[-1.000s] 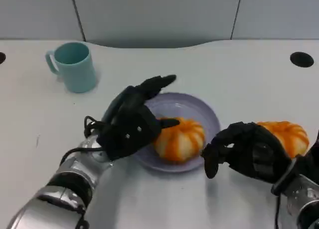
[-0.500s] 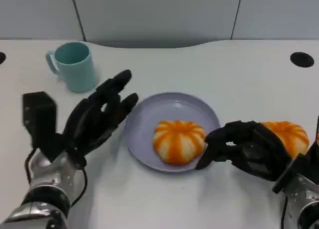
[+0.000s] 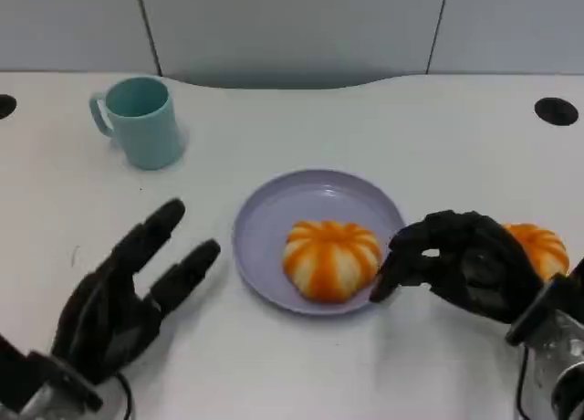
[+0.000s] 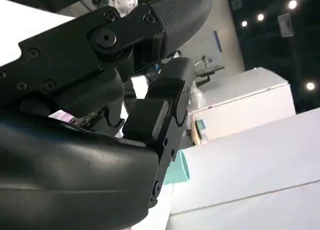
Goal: Grasp the bread from the table and place it into the plate.
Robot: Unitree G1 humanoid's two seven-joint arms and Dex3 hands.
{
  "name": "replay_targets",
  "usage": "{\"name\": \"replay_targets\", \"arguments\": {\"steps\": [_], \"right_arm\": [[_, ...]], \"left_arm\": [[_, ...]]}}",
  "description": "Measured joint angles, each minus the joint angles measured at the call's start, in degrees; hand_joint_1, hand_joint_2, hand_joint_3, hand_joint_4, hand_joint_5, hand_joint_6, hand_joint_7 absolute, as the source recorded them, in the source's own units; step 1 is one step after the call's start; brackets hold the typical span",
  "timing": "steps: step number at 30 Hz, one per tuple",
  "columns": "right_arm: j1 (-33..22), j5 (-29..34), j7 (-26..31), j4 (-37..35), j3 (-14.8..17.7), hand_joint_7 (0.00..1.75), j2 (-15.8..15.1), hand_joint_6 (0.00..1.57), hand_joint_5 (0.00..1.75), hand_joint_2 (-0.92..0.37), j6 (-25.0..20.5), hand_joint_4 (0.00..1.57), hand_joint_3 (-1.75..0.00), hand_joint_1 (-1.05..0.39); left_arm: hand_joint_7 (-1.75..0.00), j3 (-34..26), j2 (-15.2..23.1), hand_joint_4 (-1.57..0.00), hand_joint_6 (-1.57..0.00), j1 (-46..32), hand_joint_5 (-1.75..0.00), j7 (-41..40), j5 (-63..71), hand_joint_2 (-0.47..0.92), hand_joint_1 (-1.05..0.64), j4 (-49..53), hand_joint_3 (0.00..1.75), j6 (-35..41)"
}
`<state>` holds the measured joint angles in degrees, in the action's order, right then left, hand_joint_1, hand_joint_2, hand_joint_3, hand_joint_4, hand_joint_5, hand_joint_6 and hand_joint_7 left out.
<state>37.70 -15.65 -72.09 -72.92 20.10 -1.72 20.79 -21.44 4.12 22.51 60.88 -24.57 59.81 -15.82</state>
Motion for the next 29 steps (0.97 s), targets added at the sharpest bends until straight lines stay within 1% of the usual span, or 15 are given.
{"name": "replay_targets", "arguments": {"steps": [4,5,6,8,9,11,12,14,15,17,20,22,24,26,29], "right_arm": [[0.0,0.1,0.1,0.0,-0.2,0.0,-1.0,1.15,0.23,-0.88,-0.4,0.87,0.0,-0.48],[0.0,0.1,0.1,0.0,-0.2,0.0,-1.0,1.14,0.27,-0.88,-0.4,0.95,0.0,-0.55],[-0.1,0.2,0.2,-0.1,-0.2,0.0,-1.1,1.13,0.29,-0.87,-0.1,1.0,0.0,-0.58],[-0.5,0.2,0.2,-1.0,0.4,0.0,-1.6,1.12,0.3,-0.87,0.7,1.03,0.0,-0.6],[-0.8,0.2,0.1,-1.5,0.8,0.0,-1.7,1.11,0.34,-0.87,0.9,1.1,0.0,-0.6],[-1.5,0.0,-0.4,-2.1,1.4,0.0,-1.7,1.1,0.37,-0.88,1.3,1.14,0.0,-0.61],[-1.7,0.0,-0.6,-2.2,1.5,0.01,-1.7,1.13,0.48,-0.86,1.5,1.07,0.0,-0.53],[-1.9,-0.1,-1.2,-2.1,1.5,0.0,-1.8,1.14,0.77,-0.86,0.8,0.92,0.0,-0.48],[-1.9,-0.1,-1.7,-1.9,1.3,0.01,-2.1,1.15,0.87,-0.87,-0.3,0.84,0.0,-0.47],[-1.9,0.0,-2.6,-0.7,0.6,0.01,-2.9,1.16,0.9,-0.87,-2.7,0.78,0.0,-0.47],[-1.9,0.4,-2.5,1.1,-0.8,0.0,-3.6,1.15,0.97,-0.9,-4.2,0.79,-0.01,-0.46],[-2.0,0.7,-1.8,2.3,-1.6,0.0,-3.6,1.14,1.0,-0.91,-5.0,0.75,-0.01,-0.45],[-2.1,0.8,-1.4,3.0,-2.3,0.0,-3.6,1.14,1.0,-0.92,-5.5,0.73,-0.02,-0.46],[-2.1,0.8,-1.2,3.8,-2.9,0.01,-3.6,1.15,0.94,-0.92,-5.5,0.77,-0.01,-0.49],[-2.2,1.0,-0.1,4.3,-3.5,0.01,-3.6,1.16,0.89,-0.91,-5.4,0.76,0.0,-0.48]], "left_arm": [[-0.04,0.3,-0.7,-0.28,-0.16,-0.4,-0.16,-2.8,0.6,0.92,-1.03,1.1,0.65,-0.8],[-0.05,0.3,-0.7,-0.3,-0.17,-0.4,-0.17,-2.9,0.6,0.92,-1.03,1.3,0.65,-1.0],[-0.05,0.4,-0.9,-0.32,-0.19,-0.4,-0.18,-3.2,0.6,0.92,-1.03,1.3,0.64,-1.0],[-0.05,0.7,-2.2,-0.33,-0.2,-0.7,-0.18,-4.2,0.6,0.92,-1.03,1.1,0.64,-1.0],[-0.05,0.9,-2.9,-0.34,-0.21,-1.1,-0.19,-4.5,0.6,0.92,-1.03,1.0,0.64,-1.0],[-0.05,1.4,-3.8,-0.34,-0.21,-2.0,-0.19,-4.7,0.5,0.92,-1.03,0.2,0.64,-0.1],[-0.05,1.6,-3.9,-0.35,-0.23,-2.2,-0.19,-4.7,0.5,0.92,-1.02,-0.3,0.63,0.5],[-0.05,2.0,-3.9,-0.36,-0.23,-2.8,-0.2,-4.6,0.4,0.92,-1.02,-1.3,0.63,1.7],[-0.05,2.2,-3.8,-0.37,-0.24,-3.1,-0.2,-4.1,0.3,0.92,-1.02,-1.6,0.62,2.1],[-0.04,3.0,-3.8,-0.37,-0.25,-3.7,-0.2,-2.8,0.4,0.92,-1.02,-2.2,0.62,2.1],[-0.04,3.8,-3.5,-0.4,-0.27,-4.3,-0.21,-2.2,0.5,0.92,-1.01,-2.8,0.59,2.2],[-0.04,4.1,-3.1,-0.43,-0.27,-4.5,-0.22,-2.1,0.5,0.92,-1.0,-3.1,0.58,2.3],[-0.03,4.0,-2.9,-0.44,-0.28,-4.7,-0.22,-1.5,0.3,0.92,-0.99,-3.2,0.58,2.3],[-0.05,4.0,-2.7,-0.49,-0.33,-4.7,-0.24,-1.1,0.2,0.92,-0.99,-3.2,0.57,2.3],[-0.1,3.9,-2.7,-0.61,-0.46,-4.8,-0.31,-1.6,0.2,0.92,-0.99,-3.1,0.54,1.7]]}}
